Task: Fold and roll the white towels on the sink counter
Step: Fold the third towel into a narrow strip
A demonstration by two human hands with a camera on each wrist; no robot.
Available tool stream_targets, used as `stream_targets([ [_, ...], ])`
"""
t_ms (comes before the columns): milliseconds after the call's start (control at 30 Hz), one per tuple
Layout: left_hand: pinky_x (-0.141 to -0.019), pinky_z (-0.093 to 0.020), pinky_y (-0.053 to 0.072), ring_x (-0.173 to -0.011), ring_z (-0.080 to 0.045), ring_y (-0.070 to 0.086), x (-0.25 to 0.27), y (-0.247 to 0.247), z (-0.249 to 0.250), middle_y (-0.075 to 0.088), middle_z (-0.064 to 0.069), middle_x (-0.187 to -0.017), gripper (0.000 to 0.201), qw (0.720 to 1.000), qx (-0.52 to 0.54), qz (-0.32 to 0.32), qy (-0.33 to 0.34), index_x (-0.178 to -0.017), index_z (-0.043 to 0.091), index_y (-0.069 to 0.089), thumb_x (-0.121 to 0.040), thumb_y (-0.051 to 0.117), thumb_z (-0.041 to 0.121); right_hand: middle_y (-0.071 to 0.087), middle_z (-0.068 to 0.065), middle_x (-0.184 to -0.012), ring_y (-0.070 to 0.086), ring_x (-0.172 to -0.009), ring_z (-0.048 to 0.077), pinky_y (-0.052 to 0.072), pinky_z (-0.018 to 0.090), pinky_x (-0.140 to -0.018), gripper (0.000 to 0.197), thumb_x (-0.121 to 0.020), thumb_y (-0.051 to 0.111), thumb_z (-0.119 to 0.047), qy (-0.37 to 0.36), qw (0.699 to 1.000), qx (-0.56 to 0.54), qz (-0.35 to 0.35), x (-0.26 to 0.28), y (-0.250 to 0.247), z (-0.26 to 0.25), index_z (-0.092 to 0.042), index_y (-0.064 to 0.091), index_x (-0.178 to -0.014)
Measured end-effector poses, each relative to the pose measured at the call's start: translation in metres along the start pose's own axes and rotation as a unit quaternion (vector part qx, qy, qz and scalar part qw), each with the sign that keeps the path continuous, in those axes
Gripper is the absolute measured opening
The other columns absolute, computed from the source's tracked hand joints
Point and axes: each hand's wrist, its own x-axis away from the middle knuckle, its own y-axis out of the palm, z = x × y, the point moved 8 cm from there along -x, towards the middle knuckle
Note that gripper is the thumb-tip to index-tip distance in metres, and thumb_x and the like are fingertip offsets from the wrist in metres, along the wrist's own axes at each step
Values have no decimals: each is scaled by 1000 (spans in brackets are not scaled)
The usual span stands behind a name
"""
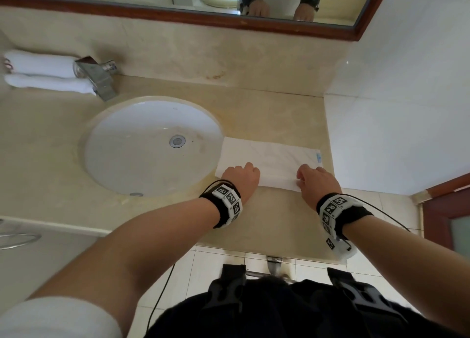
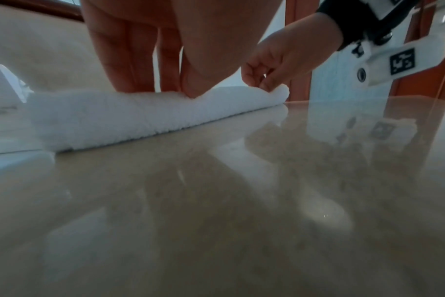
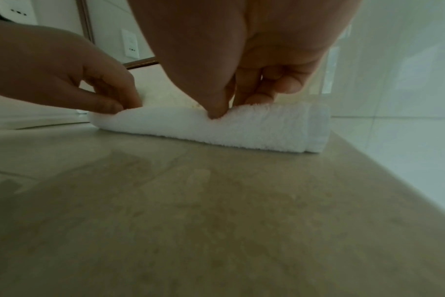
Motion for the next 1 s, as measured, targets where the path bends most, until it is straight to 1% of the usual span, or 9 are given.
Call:
stream_targets([
  [67, -54, -31, 32, -85, -28, 58, 1, -2, 0, 49, -12, -109, 26, 1000, 27, -1, -4, -108, 5, 48, -85, 43, -6, 52, -1, -81, 45, -83, 20, 43, 33, -80, 13, -97, 44, -20, 0, 1000, 10, -4, -1, 1, 0, -19, 52, -106],
  [100, -55, -31, 34, -86, -28, 57, 1, -2, 0, 48, -13, -110, 26, 999, 33, -4, 0, -108, 5, 48, -85, 43, -6, 56, -1, -82, 46, -84, 20, 43, 33, -79, 12, -97, 43, -20, -6, 1000, 13, -3, -3, 2, 0, -20, 53, -105],
  [167, -58, -32, 37, -92, -27, 55, 1, 0, -1, 47, -12, -113, 25, 999, 30, -8, 10, -107, 4, 49, -85, 44, -5, 67, 0, -91, 51, -93, 21, 43, 33, -78, 13, -97, 41, -20, -15, 1000, 20, -7, -8, 6, 1, -23, 53, -103],
  [267, -60, -32, 39, -101, -27, 51, 2, 2, -2, 47, -11, -116, 26, 1000, 11, -5, 18, -109, 4, 50, -86, 44, -5, 66, 0, -99, 51, -99, 21, 44, 32, -80, 17, -97, 43, -21, -11, 1000, 9, -5, -13, 9, 4, -24, 59, -102],
  [367, -69, -34, 42, -106, -27, 51, -6, 1, -6, 50, -11, -118, 26, 1000, 27, -9, 2, -113, 5, 49, -89, 42, -2, 60, 1, -106, 53, -99, 22, 44, 31, -82, 17, -96, 48, -22, -29, 999, -2, 24, -12, 7, 2, -21, 64, -102],
  [467, -82, -35, 44, -109, -26, 53, -15, 2, -11, 53, -10, -119, 27, 999, 42, -25, -4, -117, 8, 48, -91, 42, 5, 61, -3, -108, 54, -100, 19, 44, 30, -85, 19, -93, 49, -29, -49, 999, 2, 12, -5, 11, 0, -21, 62, -105],
  [567, -85, -35, 42, -106, -26, 54, -21, 6, -14, 55, -8, -118, 27, 998, 35, -41, 14, -118, 11, 47, -91, 42, 8, 58, -8, -114, 50, -110, 16, 44, 29, -90, 29, -87, 59, -38, -71, 997, 32, -7, 1, 12, 0, -26, 57, -113],
  [767, -87, -35, 42, -111, -28, 43, -26, 9, -22, 49, -11, -118, 28, 998, 54, -22, -3, -115, 10, 58, -90, 44, 7, 63, -4, -113, 49, -111, 18, 42, 31, -93, 23, -92, 51, -27, -50, 998, 23, 2, -9, 10, 4, -25, 61, -113],
  [1000, -82, -34, 38, -104, -26, 50, -27, -3, -24, 57, -7, -109, 21, 999, 53, 11, 2, -106, 12, 54, -92, 40, 7, 59, 0, -114, 47, -107, 23, 42, 32, -91, 29, -95, 47, -20, -50, 998, 33, 15, -16, 15, 6, -23, 65, -118],
])
